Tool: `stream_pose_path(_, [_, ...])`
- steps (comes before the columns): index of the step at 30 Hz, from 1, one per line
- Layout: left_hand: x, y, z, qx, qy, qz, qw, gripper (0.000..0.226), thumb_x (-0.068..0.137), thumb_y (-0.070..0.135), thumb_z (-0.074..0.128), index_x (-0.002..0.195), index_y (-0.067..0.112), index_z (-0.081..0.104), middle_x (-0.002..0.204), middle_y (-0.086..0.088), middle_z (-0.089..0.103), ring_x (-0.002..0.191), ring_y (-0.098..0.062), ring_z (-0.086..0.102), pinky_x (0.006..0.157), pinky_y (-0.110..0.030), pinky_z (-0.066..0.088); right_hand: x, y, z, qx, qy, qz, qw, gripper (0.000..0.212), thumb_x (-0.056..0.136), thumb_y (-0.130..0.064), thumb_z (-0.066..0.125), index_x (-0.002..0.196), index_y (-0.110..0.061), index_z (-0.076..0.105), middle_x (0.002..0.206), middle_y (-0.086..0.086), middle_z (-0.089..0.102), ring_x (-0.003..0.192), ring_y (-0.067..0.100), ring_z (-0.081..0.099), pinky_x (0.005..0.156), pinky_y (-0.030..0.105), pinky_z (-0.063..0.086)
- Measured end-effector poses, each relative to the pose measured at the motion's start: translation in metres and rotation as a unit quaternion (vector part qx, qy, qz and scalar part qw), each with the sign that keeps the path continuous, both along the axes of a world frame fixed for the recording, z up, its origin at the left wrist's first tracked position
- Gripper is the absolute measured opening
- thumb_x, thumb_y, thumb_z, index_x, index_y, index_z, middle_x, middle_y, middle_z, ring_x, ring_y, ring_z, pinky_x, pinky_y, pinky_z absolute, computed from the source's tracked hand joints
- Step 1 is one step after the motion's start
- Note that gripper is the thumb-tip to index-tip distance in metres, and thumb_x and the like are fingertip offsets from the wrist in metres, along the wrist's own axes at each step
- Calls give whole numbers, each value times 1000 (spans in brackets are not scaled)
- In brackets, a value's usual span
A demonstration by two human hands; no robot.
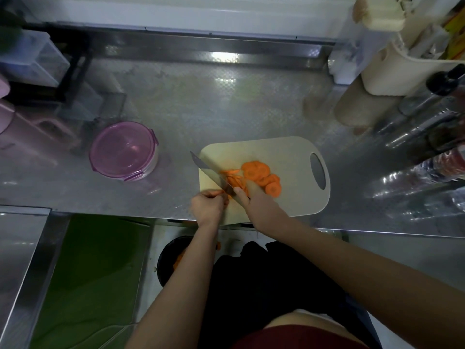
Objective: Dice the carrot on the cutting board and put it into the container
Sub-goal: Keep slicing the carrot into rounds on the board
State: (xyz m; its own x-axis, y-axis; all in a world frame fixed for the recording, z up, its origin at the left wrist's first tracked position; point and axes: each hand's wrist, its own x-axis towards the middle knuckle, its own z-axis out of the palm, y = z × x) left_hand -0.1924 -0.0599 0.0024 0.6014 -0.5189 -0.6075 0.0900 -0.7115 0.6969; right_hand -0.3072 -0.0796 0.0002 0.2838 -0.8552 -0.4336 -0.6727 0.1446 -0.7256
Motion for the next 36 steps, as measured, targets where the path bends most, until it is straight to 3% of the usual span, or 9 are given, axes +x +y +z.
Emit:
stream_pose_path(8, [0, 0, 5, 6, -27, -22, 999, 13, 78, 3, 64, 85, 8, 74, 81, 0, 65, 81, -12, 55, 76, -22, 44, 6, -2, -1, 48, -2, 9, 999, 61, 90, -59, 38, 128, -13, 48, 122, 10, 60, 113, 28, 57, 97, 42, 47])
stream_pose_path(13, [-1, 0, 8, 13, -52, -28, 998, 19, 81, 0, 58, 94, 2, 72, 86, -3, 63, 86, -15, 55, 76, -25, 43, 13, 4, -7, 15, 73, -27, 997, 65, 87, -65, 37, 108, -8, 60, 104, 13, 66, 99, 31, 62, 89, 44, 50])
stream_pose_path(17, [-1, 2, 6, 3, -45, -22, 999, 17, 81, 3, 60, 93, 4, 72, 90, -8, 68, 89, -20, 60, 76, -25, 44, 15, 1, 2, 31, 57, 47, 997, 59, 96, -52, 32, 117, -2, 55, 114, 20, 62, 107, 36, 58, 94, 47, 46])
stream_pose_path(22, [-2, 3, 2, -15, -34, -24, 999, 14, 78, 2, 62, 83, 7, 74, 80, -1, 66, 83, -15, 60, 77, -24, 45, 13, -13, 5, 37, 4, 15, 999, 50, 96, -44, 40, 120, -2, 54, 115, 17, 61, 108, 33, 57, 85, 30, 42])
stream_pose_path(24, [-3, 3, -1, -20, -30, -26, 999, 13, 77, 1, 63, 77, 9, 73, 80, -4, 69, 84, -18, 64, 80, -26, 49, 9, -18, 6, 49, 10, 26, 998, 43, 98, -42, 36, 114, -7, 56, 100, 11, 61, 100, 28, 57, 77, 25, 34])
stream_pose_path(27, [-2, 3, -5, -22, -29, -36, 999, 15, 79, 4, 66, 69, 15, 69, 81, -7, 71, 82, -21, 66, 83, -31, 52, 4, -21, 5, 68, 8, 52, 996, 32, 100, -44, 30, 86, -23, 50, 76, -2, 52, 66, 10, 49, 68, 25, 33])
stream_pose_path(30, [0, 2, -8, -19, -44, -63, 997, 8, 80, 12, 69, 72, 14, 70, 84, -8, 72, 80, -19, 65, 82, -30, 51, -4, -20, 9, 106, -32, 21, 994, 50, 98, -49, 29, 60, -20, 42, 55, -1, 44, 47, 8, 37, 52, 23, 30])
stream_pose_path(34, [1, 1, -10, -13, -94, -109, 990, 11, 82, 22, 69, 78, 12, 72, 82, -4, 72, 75, -14, 62, 75, -25, 47, -14, -24, 16, 124, -33, 0, 992, 33, 100, -38, 30, 69, -38, 38, 66, -16, 34, 56, -4, 31, 54, 12, 26])
stream_pose_path(36, [2, 0, -12, -18, -86, -129, 988, 15, 84, 20, 66, 71, 15, 69, 75, -5, 70, 74, -19, 63, 79, -31, 52, -21, -25, 17, 105, -55, -7, 993, 37, 99, -40, 33, 64, -33, 39, 62, -13, 38, 54, -1, 34, 51, 13, 28])
